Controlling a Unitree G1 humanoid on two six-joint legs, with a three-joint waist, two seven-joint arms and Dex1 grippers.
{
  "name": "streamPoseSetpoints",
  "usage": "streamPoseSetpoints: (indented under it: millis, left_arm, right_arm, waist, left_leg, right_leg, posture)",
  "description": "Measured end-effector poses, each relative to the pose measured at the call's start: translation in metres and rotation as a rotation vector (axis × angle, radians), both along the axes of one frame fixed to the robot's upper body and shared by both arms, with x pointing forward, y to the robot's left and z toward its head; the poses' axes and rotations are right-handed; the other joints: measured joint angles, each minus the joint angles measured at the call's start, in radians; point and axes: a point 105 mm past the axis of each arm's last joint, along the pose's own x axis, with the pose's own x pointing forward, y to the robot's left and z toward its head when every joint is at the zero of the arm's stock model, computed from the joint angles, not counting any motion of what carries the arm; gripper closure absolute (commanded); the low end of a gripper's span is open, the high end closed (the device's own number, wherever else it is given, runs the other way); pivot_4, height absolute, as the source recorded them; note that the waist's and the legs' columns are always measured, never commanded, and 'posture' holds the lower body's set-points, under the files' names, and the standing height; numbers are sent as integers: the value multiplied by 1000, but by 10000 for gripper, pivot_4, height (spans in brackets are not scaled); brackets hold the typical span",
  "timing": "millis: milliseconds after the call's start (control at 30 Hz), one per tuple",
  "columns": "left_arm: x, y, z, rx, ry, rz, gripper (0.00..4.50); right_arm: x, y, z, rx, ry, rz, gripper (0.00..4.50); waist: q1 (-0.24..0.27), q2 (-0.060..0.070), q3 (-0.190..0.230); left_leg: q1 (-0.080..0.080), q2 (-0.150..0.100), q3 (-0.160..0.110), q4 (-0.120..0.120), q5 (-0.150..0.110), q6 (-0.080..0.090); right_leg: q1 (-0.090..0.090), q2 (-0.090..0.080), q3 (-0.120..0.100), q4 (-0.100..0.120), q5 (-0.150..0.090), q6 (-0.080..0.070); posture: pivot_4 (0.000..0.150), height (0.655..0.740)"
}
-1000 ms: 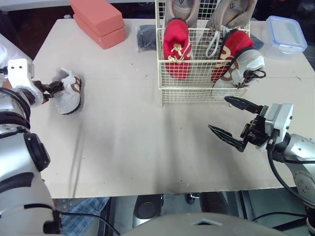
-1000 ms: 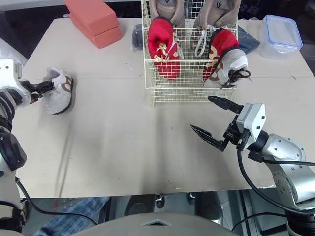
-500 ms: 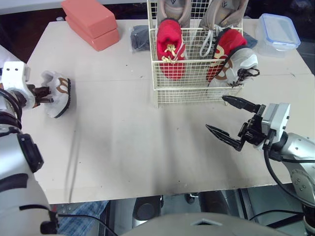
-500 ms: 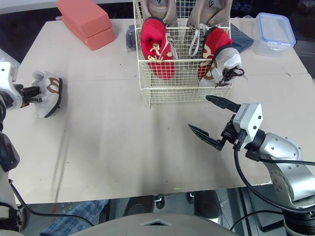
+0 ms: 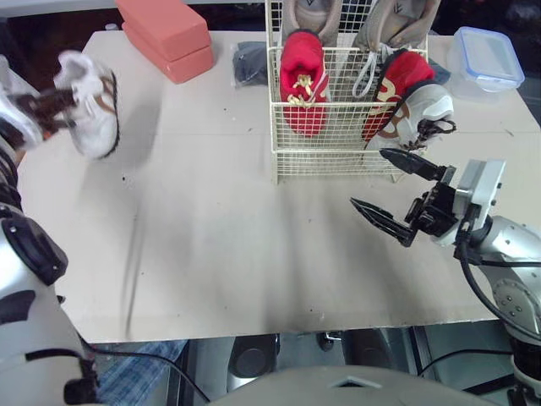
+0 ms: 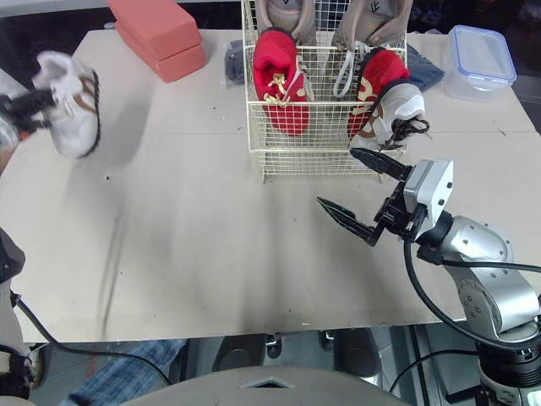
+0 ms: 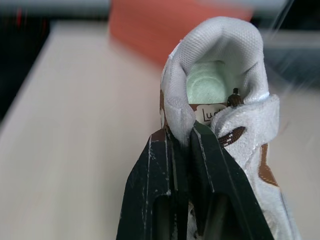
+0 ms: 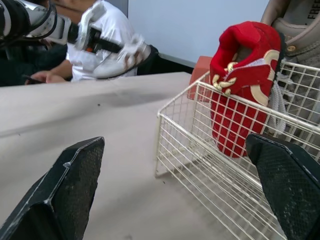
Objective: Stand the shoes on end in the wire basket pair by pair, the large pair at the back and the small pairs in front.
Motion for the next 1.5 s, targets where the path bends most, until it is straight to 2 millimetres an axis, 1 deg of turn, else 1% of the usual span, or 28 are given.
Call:
streamPoseSetpoints:
  millis: [67, 133, 167, 200, 233, 267, 333, 367, 400, 433, 533, 567, 600, 667, 767, 867, 933, 1067, 1167, 1200, 1267, 1300, 1333, 1367, 1433, 1500]
  left_arm:
    - [5, -28, 33, 8, -160, -108, 44351]
    - [2, -60, 62, -9, -322, -217, 44351]
    - [-1, -79, 74, -18, -389, -274, 44351]
    - [-4, -92, 79, -26, -428, -313, 44351]
    - [-10, -112, 84, -30, -478, -352, 44351]
    - [-11, -124, 83, -40, -495, -379, 44351]
    - [-16, -154, 79, -51, -528, -438, 44351]
    - [-21, -178, 73, -17, -542, -481, 44351]
    - [-24, -191, 71, -9, -553, -508, 44351]
    - [-29, -209, 72, 0, -579, -535, 44351]
    - [-48, -247, 77, 71, -672, -592, 44351]
    - [-56, -258, 79, 107, -705, -614, 44351]
    - [-62, -265, 80, 121, -732, -631, 44351]
    - [-71, -277, 81, 128, -776, -651, 44351]
    - [-77, -284, 78, 106, -789, -672, 44351]
    - [-81, -297, 65, 74, -767, -714, 44351]
    - [-82, -305, 52, 60, -731, -745, 44351]
    - [-82, -311, 40, 40, -686, -779, 44351]
    - [-85, -313, 35, 37, -668, -804, 45000]
    - [-86, -313, 35, 38, -665, -815, 45000]
    - [-86, -313, 34, 38, -658, -823, 45000]
    - [-86, -313, 33, 35, -653, -830, 40440]
    - [-87, -313, 32, 32, -640, -843, 35724]
    - [-88, -312, 29, 29, -610, -872, 32377]
    - [-89, -312, 26, 5, -575, -899, 24000]
    - [-89, -311, 23, -7, -547, -919, 14836]
  right_arm:
    - [2, 3, 8, 42, -2, 10, 0]
    - [4, 7, 18, 82, -4, 18, 0]
    - [5, 9, 23, 99, -2, 22, 0]
    - [6, 11, 26, 107, -2, 23, 0]
    - [6, 13, 31, 127, 7, 26, 0]
    - [8, 14, 34, 139, 11, 24, 0]
    - [11, 19, 44, 188, 24, 27, 0]
    - [13, 22, 53, 225, 36, 30, 0]
    - [14, 23, 57, 239, 38, 31, 0]
    - [15, 26, 64, 265, 45, 36, 0]
    - [17, 31, 76, 334, 72, 40, 0]
    - [18, 32, 77, 351, 90, 37, 0]
    - [18, 32, 78, 367, 107, 35, 0]
    - [19, 33, 79, 396, 139, 30, 0]
    - [20, 34, 81, 421, 159, 23, 0]
    - [22, 34, 82, 447, 180, 10, 0]
    - [24, 34, 84, 467, 192, 1, 0]
    - [26, 38, 85, 470, 210, -9, 0]
    - [27, 40, 83, 471, 227, -10, 8714]
    - [27, 40, 83, 472, 228, -10, 12860]
    - [27, 42, 82, 466, 231, -4, 22605]
    - [26, 44, 82, 462, 233, 0, 27691]
    - [26, 45, 81, 459, 234, 5, 30338]
    - [27, 44, 78, 449, 237, -4, 36172]
    - [28, 42, 75, 438, 243, -11, 43268]
    - [28, 40, 72, 420, 243, -14, 43331]
  waist:
    - [10, 0, 0]
    - [13, 0, 0]
    - [12, 0, 0]
    - [12, 0, 0]
    - [10, 0, 0]
    - [10, 0, 0]
    - [8, 0, 0]
    - [6, 0, 0]
    - [8, 1, 0]
    - [10, 0, 0]
    - [10, 1, 0]
    - [10, 1, 0]
    - [10, 1, 0]
    - [9, 1, 0]
    - [10, 1, 0]
    - [10, 1, 0]
    - [10, 1, 0]
    - [10, 1, 0]
    - [10, 1, 0]
    - [10, 2, 0]
    - [10, 2, 0]
    - [10, 2, 0]
    - [10, 2, 0]
    - [10, 2, 0]
    - [10, 2, 0]
    - [11, 2, 0]
  left_leg:
    - [-2, 0, -1, 2, 0, 0]
    - [-3, 0, -4, 3, 0, 0]
    - [-3, -1, -4, 3, 0, 0]
    - [-3, -1, -4, 3, 0, 0]
    - [-2, -1, -4, 3, 0, 0]
    - [-2, -1, -4, 3, 0, 0]
    - [-1, -1, -3, 3, 0, 0]
    - [-1, -1, -2, 3, 0, 0]
    - [0, -2, -2, 3, 0, 0]
    - [0, -2, -3, 3, 0, 0]
    - [0, -2, -2, 3, 0, 0]
    - [1, -2, -1, 2, 0, 0]
    - [2, -2, -1, 2, 0, 0]
    - [2, -2, 0, 2, 0, 0]
    - [4, -2, 0, 2, 0, 0]
    - [4, -2, 0, 2, 0, 0]
    - [4, -2, 0, 2, 0, 0]
    - [4, -2, 0, 2, 0, 0]
    - [4, -1, 0, 1, 0, 0]
    - [4, -1, 0, 1, 0, 0]
    - [4, -1, 0, 1, 0, 0]
    - [4, -1, 0, 1, 0, 1]
    - [4, -1, 0, 1, 0, 1]
    - [4, -1, 0, 1, 0, 1]
    - [4, -1, 0, 1, 0, 1]
    - [4, -1, 0, 1, 0, 1]
  right_leg:
    - [0, 0, 0, 1, 0, 0]
    - [0, -2, 0, 1, 0, 0]
    - [0, -6, 0, 1, 0, 0]
    - [0, -6, 0, 1, 0, 0]
    - [0, -7, 0, 1, 0, 0]
    - [0, -7, 0, 2, 0, 0]
    - [0, -7, 1, 4, 1, 0]
    - [0, -7, 1, 5, 1, 0]
    - [0, -7, 1, 6, 1, 0]
    - [0, -6, 1, 6, 1, 0]
    - [0, -6, 2, 7, 0, 0]
    - [0, -5, 2, 7, 0, 0]
    - [0, -4, 3, 7, 0, 0]
    - [0, -2, 4, 7, 0, 0]
    - [0, -1, 5, 8, 0, 0]
    - [1, -1, 6, 8, 0, 0]
    - [1, 0, 6, 8, 0, 0]
    - [1, 0, 6, 9, 0, 0]
    - [1, 1, 7, 8, 0, -1]
    - [1, 1, 7, 8, 0, -1]
    - [1, 1, 7, 8, 0, 0]
    - [1, 1, 7, 8, 0, 0]
    - [1, 1, 7, 8, 0, 0]
    - [1, 1, 7, 8, 0, 0]
    - [1, 1, 7, 8, 0, 0]
    - [1, 1, 7, 8, 0, 0]
  posture:
    - [1500, 6860]
    - [1500, 6860]
    - [1500, 6860]
    - [1500, 6860]
    - [1500, 6860]
    - [1500, 6860]
    - [1500, 6860]
    - [1500, 6860]
    - [1500, 6860]
    - [1500, 6860]
    - [1500, 6860]
    - [1500, 6860]
    - [1500, 6860]
    - [1500, 6860]
    - [1500, 6860]
    - [1500, 6860]
    - [1500, 6860]
    - [1500, 6860]
    - [1500, 6860]
    - [1500, 6860]
    - [1500, 6860]
    - [1500, 6860]
    - [1500, 6860]
    - [1500, 6860]
    - [1500, 6860]
    - [1500, 6860]
